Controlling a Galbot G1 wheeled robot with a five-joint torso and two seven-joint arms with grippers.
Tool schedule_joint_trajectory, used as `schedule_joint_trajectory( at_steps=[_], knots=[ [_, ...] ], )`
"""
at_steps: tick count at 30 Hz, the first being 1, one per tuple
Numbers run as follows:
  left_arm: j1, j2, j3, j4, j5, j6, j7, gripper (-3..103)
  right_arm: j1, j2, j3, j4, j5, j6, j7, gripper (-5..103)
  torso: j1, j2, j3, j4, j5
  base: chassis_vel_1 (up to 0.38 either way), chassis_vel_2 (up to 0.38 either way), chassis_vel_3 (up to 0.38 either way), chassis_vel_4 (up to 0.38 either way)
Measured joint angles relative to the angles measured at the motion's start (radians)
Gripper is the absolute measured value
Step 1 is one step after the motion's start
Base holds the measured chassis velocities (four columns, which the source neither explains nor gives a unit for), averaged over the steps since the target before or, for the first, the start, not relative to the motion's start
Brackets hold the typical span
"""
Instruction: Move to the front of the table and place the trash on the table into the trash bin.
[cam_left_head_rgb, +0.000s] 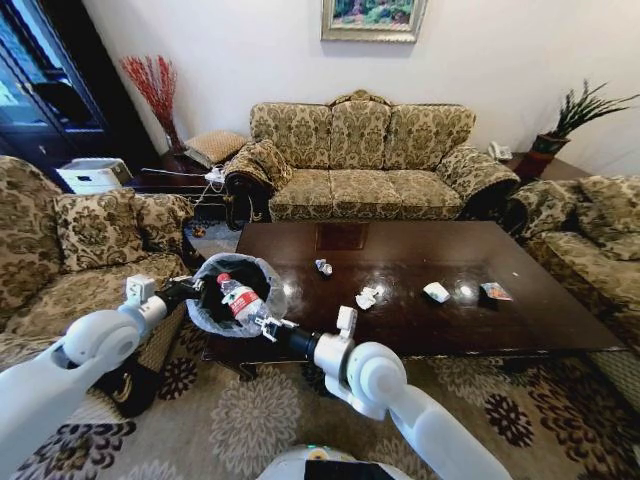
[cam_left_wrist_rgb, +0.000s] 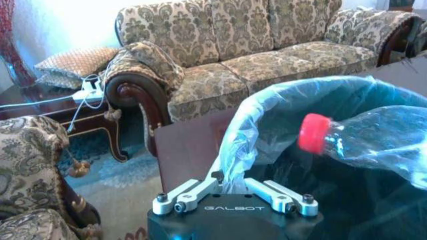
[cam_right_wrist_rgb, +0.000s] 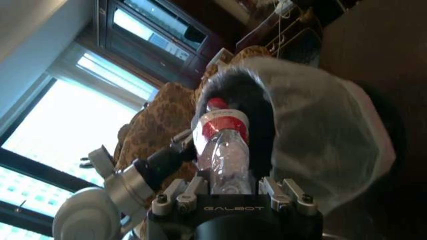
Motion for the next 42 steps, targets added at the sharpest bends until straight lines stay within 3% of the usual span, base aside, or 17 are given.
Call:
schedule_joint_trajectory(
  at_steps=[1, 2, 3, 8, 10, 11, 13, 15, 16, 18, 19, 20, 22, 27, 30, 34, 42],
  knots=[
    [0.001, -0.001, 0.000, 0.001, 0.002, -0.001, 0.000, 1, 0.001, 0.004, 0.003, -0.004, -0.001, 0.000, -0.003, 33, 0.000, 0.000, 0.000, 0.0000, 0.0000, 0.000, 0.000, 0.000, 0.000],
    [0.002, -0.001, 0.000, 0.003, 0.005, -0.002, 0.000, 1, 0.001, 0.011, 0.008, -0.010, -0.003, 0.001, -0.010, 44, 0.000, 0.000, 0.000, 0.0000, 0.0000, 0.000, 0.000, 0.000, 0.000],
    [0.004, -0.002, 0.000, 0.004, 0.006, -0.003, 0.000, 1, 0.001, 0.017, 0.012, -0.014, -0.006, 0.003, -0.015, 44, 0.000, 0.000, 0.000, -0.0001, 0.0000, 0.000, 0.000, 0.000, 0.000],
    [0.006, -0.003, 0.003, 0.002, 0.008, -0.003, 0.002, 1, 0.003, 0.023, 0.015, -0.019, -0.009, 0.006, -0.035, 66, 0.000, 0.000, 0.000, 0.0000, 0.0000, 0.000, 0.000, 0.000, 0.000],
    [0.005, -0.005, 0.003, 0.010, 0.010, -0.003, 0.002, 1, -0.013, 0.016, 0.026, -0.019, -0.071, 0.038, -0.146, 72, 0.000, 0.000, 0.000, 0.0000, 0.0000, 0.000, 0.000, 0.000, 0.000],
    [0.005, -0.005, 0.003, 0.010, 0.010, -0.003, 0.002, 1, -0.013, 0.016, 0.026, -0.019, -0.071, 0.038, -0.146, 72, 0.000, 0.000, 0.000, 0.0000, 0.0000, 0.000, 0.000, 0.000, 0.000],
    [0.004, -0.008, 0.003, 0.023, 0.011, -0.003, -0.001, 1, -0.036, 0.010, 0.050, -0.018, -0.191, 0.082, -0.249, 84, 0.000, 0.000, 0.000, -0.0001, 0.0000, 0.000, 0.000, 0.000, 0.000],
    [0.001, -0.017, -0.004, 0.036, 0.000, -0.004, -0.004, 1, -0.064, 0.002, 0.099, -0.032, -0.371, 0.153, -0.309, 94, 0.000, 0.000, 0.000, 0.0001, 0.0000, 0.000, 0.000, 0.000, 0.000],
    [0.001, -0.017, -0.004, 0.036, 0.000, -0.004, -0.004, 1, -0.064, 0.002, 0.099, -0.032, -0.371, 0.153, -0.309, 94, 0.000, 0.000, 0.000, 0.0001, 0.0000, 0.000, 0.000, 0.000, 0.000],
    [0.000, -0.025, -0.015, 0.041, -0.005, -0.006, -0.007, 1, -0.086, -0.014, 0.140, -0.079, -0.545, 0.239, -0.342, 97, 0.000, 0.000, 0.000, 0.0000, 0.0001, 0.000, 0.000, 0.000, 0.000],
    [0.000, -0.025, -0.015, 0.041, -0.005, -0.006, -0.007, 1, -0.086, -0.014, 0.140, -0.079, -0.545, 0.239, -0.342, 97, 0.000, 0.000, 0.000, 0.0000, 0.0001, 0.000, 0.000, 0.000, 0.000],
    [0.000, -0.031, -0.020, 0.042, -0.006, -0.007, -0.008, 1, -0.101, -0.028, 0.171, -0.127, -0.697, 0.323, -0.353, 99, 0.000, 0.000, 0.000, 0.0000, 0.0003, 0.000, 0.000, 0.000, 0.000],
    [0.005, -0.048, -0.023, 0.035, -0.007, -0.008, -0.008, 1, -0.127, -0.044, 0.229, -0.204, -0.868, 0.407, -0.340, 100, 0.000, 0.000, 0.000, 0.0000, 0.0002, 0.000, 0.000, 0.000, 0.000],
    [0.010, -0.072, -0.022, 0.005, -0.005, -0.008, -0.011, 1, -0.145, -0.033, 0.256, -0.303, -0.912, 0.450, -0.236, 100, 0.000, 0.000, 0.000, -0.0002, 0.0003, 0.000, 0.000, 0.000, 0.000],
    [0.018, -0.079, -0.023, -0.012, -0.004, -0.006, -0.017, 1, -0.137, -0.006, 0.278, -0.388, -0.863, 0.393, -0.162, 100, 0.000, 0.000, 0.000, -0.0001, 0.0001, 0.000, 0.000, 0.000, 0.000],
    [0.024, -0.079, -0.031, -0.020, -0.004, -0.005, -0.018, 1, -0.086, 0.024, 0.298, -0.550, -0.898, 0.439, -0.192, 100, 0.000, 0.000, 0.000, 0.0000, 0.0003, 0.000, 0.000, 0.000, 0.000],
    [0.031, -0.095, -0.024, -0.035, 0.000, -0.003, -0.017, 1, -0.044, 0.050, 0.288, -0.661, -0.937, 0.420, -0.241, 100, 0.000, 0.000, 0.000, 0.0000, -0.0001, -0.016, 0.013, 0.014, -0.017]
  ],
)
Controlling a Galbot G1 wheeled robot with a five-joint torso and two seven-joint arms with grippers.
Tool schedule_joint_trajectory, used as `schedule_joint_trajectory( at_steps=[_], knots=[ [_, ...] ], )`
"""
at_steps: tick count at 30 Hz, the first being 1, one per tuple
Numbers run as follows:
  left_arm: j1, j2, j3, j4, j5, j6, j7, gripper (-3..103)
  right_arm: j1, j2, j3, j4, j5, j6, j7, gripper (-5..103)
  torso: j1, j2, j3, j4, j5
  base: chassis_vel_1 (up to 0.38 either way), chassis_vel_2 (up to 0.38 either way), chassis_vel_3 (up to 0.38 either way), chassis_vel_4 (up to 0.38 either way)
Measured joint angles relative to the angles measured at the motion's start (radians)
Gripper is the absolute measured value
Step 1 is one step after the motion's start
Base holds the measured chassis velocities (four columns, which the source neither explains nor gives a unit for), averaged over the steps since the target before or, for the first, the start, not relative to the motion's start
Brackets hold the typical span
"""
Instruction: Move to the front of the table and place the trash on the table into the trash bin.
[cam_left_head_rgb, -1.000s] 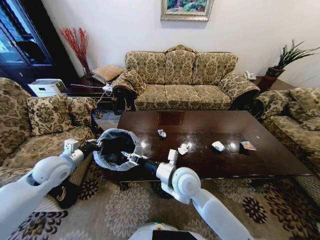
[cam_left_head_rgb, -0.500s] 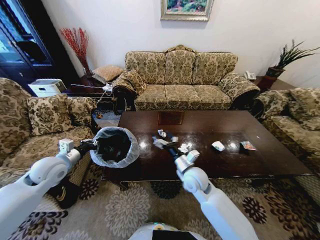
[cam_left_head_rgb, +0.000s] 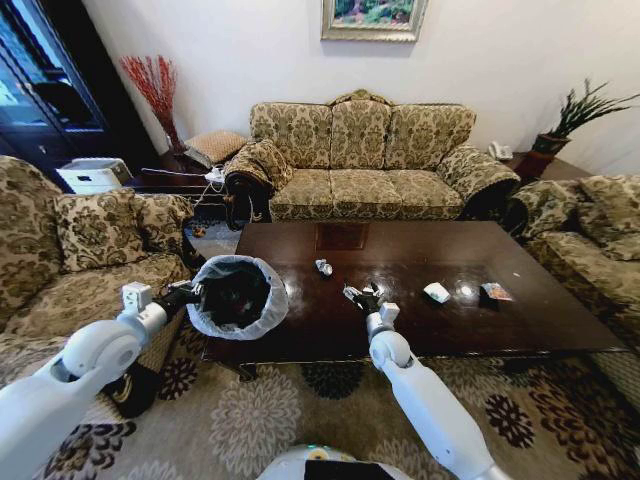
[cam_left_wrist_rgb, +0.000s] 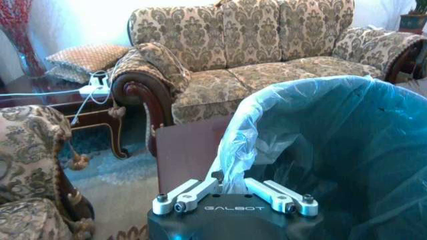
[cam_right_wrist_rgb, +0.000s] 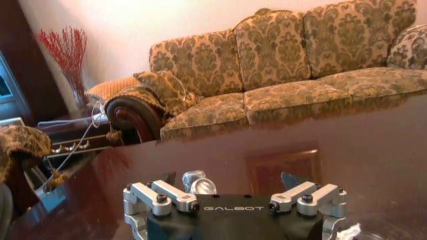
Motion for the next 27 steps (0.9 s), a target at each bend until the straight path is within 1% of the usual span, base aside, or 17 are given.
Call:
schedule_joint_trajectory(
  at_steps=[5, 10, 13, 14, 15, 17, 18, 20, 22, 24, 27],
  knots=[
    [-0.003, -0.003, 0.008, 0.000, 0.002, 0.002, 0.000, 1, 0.019, 0.012, -0.007, -0.034, -0.006, -0.007, -0.007, 100, 0.000, 0.000, 0.000, 0.0001, 0.0000, -0.109, 0.117, 0.106, -0.105],
    [-0.004, -0.009, 0.015, -0.004, 0.002, 0.002, 0.001, 1, 0.051, 0.038, -0.012, -0.088, -0.031, -0.005, -0.026, 100, 0.000, 0.000, 0.000, 0.0000, 0.0000, -0.225, 0.214, 0.207, -0.208],
    [-0.001, -0.016, 0.017, -0.044, 0.001, 0.017, 0.001, 1, 0.087, 0.087, -0.015, -0.142, -0.036, -0.010, -0.075, 100, 0.000, 0.000, 0.000, 0.0000, 0.0002, -0.291, 0.257, 0.279, -0.272],
    [-0.001, -0.016, 0.017, -0.044, 0.001, 0.017, 0.001, 1, 0.087, 0.087, -0.015, -0.142, -0.036, -0.010, -0.075, 100, 0.000, 0.000, 0.000, 0.0000, 0.0002, -0.287, 0.280, 0.285, -0.300],
    [-0.001, -0.016, 0.017, -0.053, 0.001, 0.023, 0.001, 1, 0.097, 0.102, -0.017, -0.157, -0.044, -0.024, -0.093, 100, 0.001, 0.000, 0.000, -0.0001, 0.0003, -0.287, 0.272, 0.270, -0.300],
    [0.002, -0.015, 0.015, -0.069, 0.001, 0.036, 0.001, 1, 0.115, 0.131, -0.017, -0.179, -0.079, -0.088, -0.128, 100, 0.002, 0.000, 0.000, -0.0002, -0.0001, -0.220, 0.233, 0.244, -0.239],
    [0.002, -0.015, 0.015, -0.069, 0.001, 0.036, 0.001, 1, 0.115, 0.131, -0.017, -0.179, -0.079, -0.088, -0.128, 100, 0.002, 0.000, 0.000, -0.0002, -0.0001, -0.192, 0.194, 0.244, -0.239],
    [0.006, -0.009, 0.009, -0.074, 0.001, 0.039, 0.000, 1, 0.134, 0.158, -0.020, -0.209, -0.117, -0.139, -0.154, 100, 0.002, -0.001, 0.001, -0.0001, 0.0005, -0.149, 0.138, 0.126, -0.086],
    [0.007, -0.008, 0.008, -0.074, 0.001, 0.039, 0.000, 1, 0.144, 0.168, -0.021, -0.227, -0.133, -0.153, -0.164, 100, 0.002, -0.001, 0.001, -0.0001, 0.0008, -0.107, 0.059, 0.002, -0.030],
    [0.008, -0.005, 0.007, -0.074, 0.001, 0.040, 0.000, 1, 0.176, 0.194, -0.026, -0.280, -0.161, -0.180, -0.174, 100, 0.002, -0.001, 0.001, -0.0003, -0.0001, -0.036, 0.030, 0.004, 0.003],
    [0.008, -0.004, 0.007, -0.074, 0.001, 0.041, 0.000, 1, 0.188, 0.206, -0.029, -0.308, -0.165, -0.198, -0.174, 100, 0.001, -0.001, 0.000, -0.0001, 0.0001, 0.000, 0.000, 0.000, 0.000]
  ],
)
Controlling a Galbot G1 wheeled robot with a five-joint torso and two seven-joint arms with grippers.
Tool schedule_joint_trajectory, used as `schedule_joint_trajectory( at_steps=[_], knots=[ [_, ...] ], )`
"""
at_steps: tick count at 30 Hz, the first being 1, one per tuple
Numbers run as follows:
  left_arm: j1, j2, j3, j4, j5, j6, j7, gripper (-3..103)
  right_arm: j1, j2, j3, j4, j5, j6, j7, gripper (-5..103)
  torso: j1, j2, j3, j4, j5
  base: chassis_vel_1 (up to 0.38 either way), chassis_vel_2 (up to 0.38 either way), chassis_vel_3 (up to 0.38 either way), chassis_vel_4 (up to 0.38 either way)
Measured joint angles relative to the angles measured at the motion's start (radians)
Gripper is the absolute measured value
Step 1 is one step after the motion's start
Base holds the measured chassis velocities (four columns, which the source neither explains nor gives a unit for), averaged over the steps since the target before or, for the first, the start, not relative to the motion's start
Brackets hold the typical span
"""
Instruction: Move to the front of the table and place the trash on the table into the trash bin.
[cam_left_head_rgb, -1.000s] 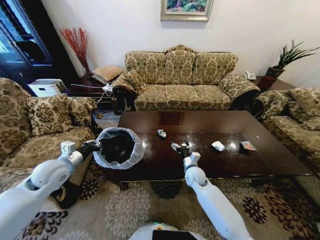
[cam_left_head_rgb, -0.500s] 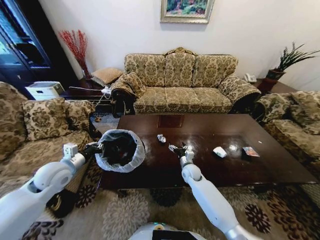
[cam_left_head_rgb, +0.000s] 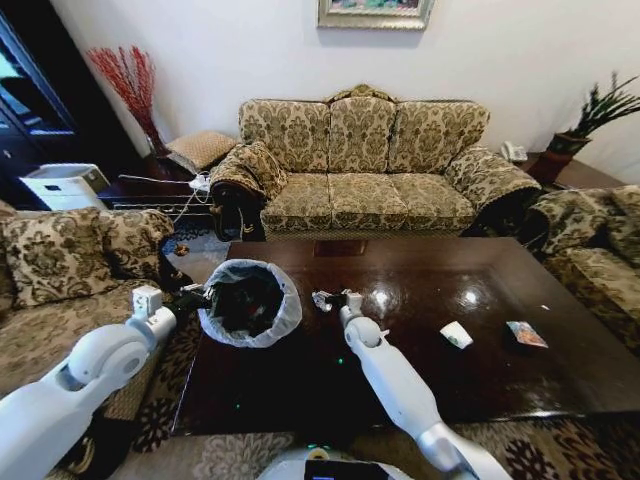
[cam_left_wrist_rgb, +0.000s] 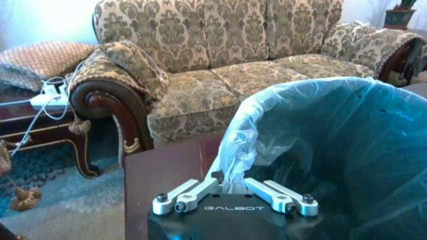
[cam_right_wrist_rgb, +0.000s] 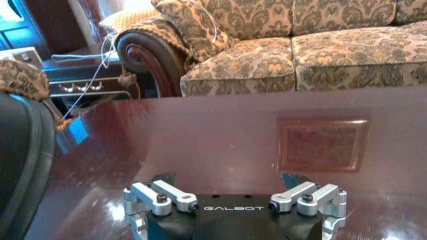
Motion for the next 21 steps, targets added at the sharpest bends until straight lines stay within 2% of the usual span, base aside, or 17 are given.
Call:
schedule_joint_trajectory(
  at_steps=[8, 9, 13, 15, 19, 21],
  knots=[
    [-0.002, -0.001, 0.000, 0.007, -0.001, 0.000, 0.001, 1, -0.032, -0.007, -0.012, 0.013, 0.020, -0.033, 0.000, 100, -0.002, 0.001, -0.001, 0.0005, 0.0001, 0.039, -0.027, -0.032, 0.027],
    [-0.004, -0.001, 0.001, 0.009, -0.001, 0.000, 0.000, 1, -0.036, -0.008, -0.012, 0.012, 0.018, -0.034, 0.001, 102, -0.002, 0.001, -0.001, 0.0003, 0.0000, 0.000, 0.000, 0.000, 0.000],
    [-0.007, -0.001, 0.004, 0.010, -0.001, 0.000, 0.000, 1, -0.032, 0.001, -0.010, -0.020, 0.008, -0.035, 0.006, 95, 0.000, 0.000, 0.000, -0.0001, 0.0002, 0.000, 0.000, 0.000, 0.000],
    [-0.007, -0.001, 0.004, 0.010, -0.001, 0.000, 0.000, 1, -0.030, 0.004, -0.009, -0.026, 0.006, -0.035, 0.006, 95, 0.000, 0.000, 0.000, -0.0001, 0.0002, 0.000, 0.000, 0.000, 0.000],
    [-0.006, -0.001, 0.003, 0.010, -0.001, 0.000, 0.000, 1, -0.013, 0.018, -0.006, -0.061, -0.002, -0.036, 0.008, 79, -0.001, 0.000, 0.000, 0.0001, 0.0001, 0.000, 0.000, 0.000, 0.000],
    [-0.006, -0.001, 0.003, 0.010, -0.001, 0.000, 0.000, 1, -0.011, 0.019, -0.006, -0.065, -0.002, -0.036, 0.009, 75, -0.001, 0.000, -0.001, 0.0002, 0.0001, 0.000, 0.000, 0.000, 0.000]
  ],
)
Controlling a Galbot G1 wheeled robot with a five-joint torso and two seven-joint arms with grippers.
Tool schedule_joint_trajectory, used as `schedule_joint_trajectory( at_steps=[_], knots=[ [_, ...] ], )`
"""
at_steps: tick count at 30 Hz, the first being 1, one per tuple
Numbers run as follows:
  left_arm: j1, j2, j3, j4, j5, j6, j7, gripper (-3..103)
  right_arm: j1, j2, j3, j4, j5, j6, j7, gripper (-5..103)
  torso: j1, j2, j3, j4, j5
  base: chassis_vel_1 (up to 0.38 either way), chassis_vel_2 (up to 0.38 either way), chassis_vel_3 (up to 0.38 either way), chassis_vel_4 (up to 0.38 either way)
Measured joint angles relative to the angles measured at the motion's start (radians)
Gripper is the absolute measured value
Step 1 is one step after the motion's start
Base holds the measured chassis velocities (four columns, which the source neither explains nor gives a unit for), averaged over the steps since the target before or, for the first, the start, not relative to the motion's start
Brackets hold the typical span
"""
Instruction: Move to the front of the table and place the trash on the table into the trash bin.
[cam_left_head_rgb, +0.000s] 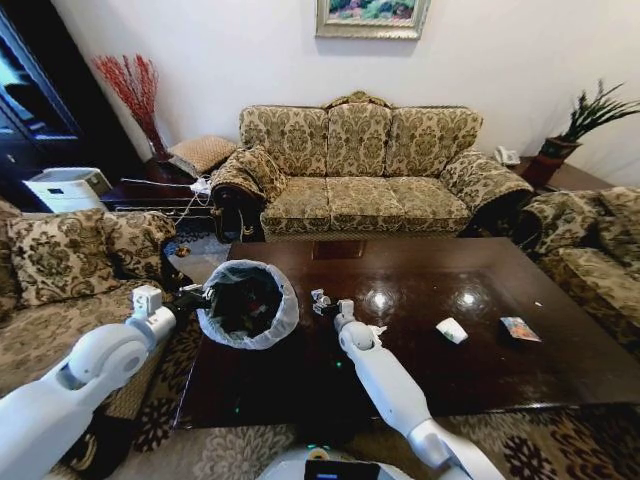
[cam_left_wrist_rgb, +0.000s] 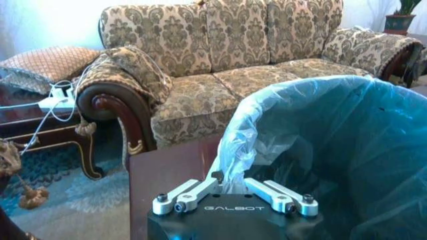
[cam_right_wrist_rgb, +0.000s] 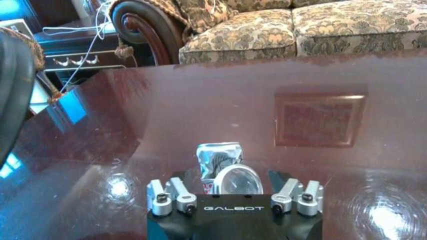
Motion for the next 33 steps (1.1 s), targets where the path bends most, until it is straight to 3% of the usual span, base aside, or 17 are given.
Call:
schedule_joint_trajectory(
  at_steps=[11, 12, 15, 25, 28, 33],
  knots=[
    [-0.002, -0.005, 0.001, 0.001, 0.000, -0.002, -0.001, 1, -0.012, -0.005, -0.001, -0.007, -0.001, 0.003, 0.005, 47, 0.001, 0.000, 0.000, -0.0001, 0.0000, 0.000, 0.000, 0.000, 0.000],
    [-0.002, -0.004, 0.001, 0.001, 0.000, -0.003, 0.000, 1, -0.018, -0.006, -0.001, -0.004, -0.001, 0.006, 0.006, 39, 0.000, 0.000, 0.000, 0.0000, 0.0000, 0.000, 0.000, 0.000, 0.000],
    [-0.002, -0.003, 0.001, 0.001, 0.000, -0.003, -0.001, 1, -0.026, -0.009, 0.000, 0.004, 0.000, 0.011, 0.007, 36, 0.000, 0.000, 0.000, 0.0000, 0.0000, 0.000, 0.000, 0.000, 0.000],
    [-0.001, 0.006, 0.000, 0.003, 0.000, -0.004, -0.001, 1, -0.092, -0.050, 0.012, 0.086, 0.014, 0.023, 0.009, 8, 0.000, 0.000, 0.000, -0.0001, 0.0000, 0.000, 0.000, 0.000, 0.000],
    [0.001, 0.008, 0.000, 0.002, 0.000, -0.004, -0.002, 1, -0.101, -0.055, 0.015, 0.098, 0.019, 0.024, 0.010, 2, 0.000, 0.000, 0.000, -0.0001, 0.0000, 0.000, 0.000, 0.000, 0.000],
    [0.004, 0.011, -0.003, -0.002, -0.001, -0.005, -0.002, 1, -0.121, -0.062, 0.025, 0.142, 0.025, 0.027, 0.025, 2, 0.000, 0.000, 0.000, -0.0001, 0.0000, 0.000, 0.000, 0.000, 0.000]
  ],
)
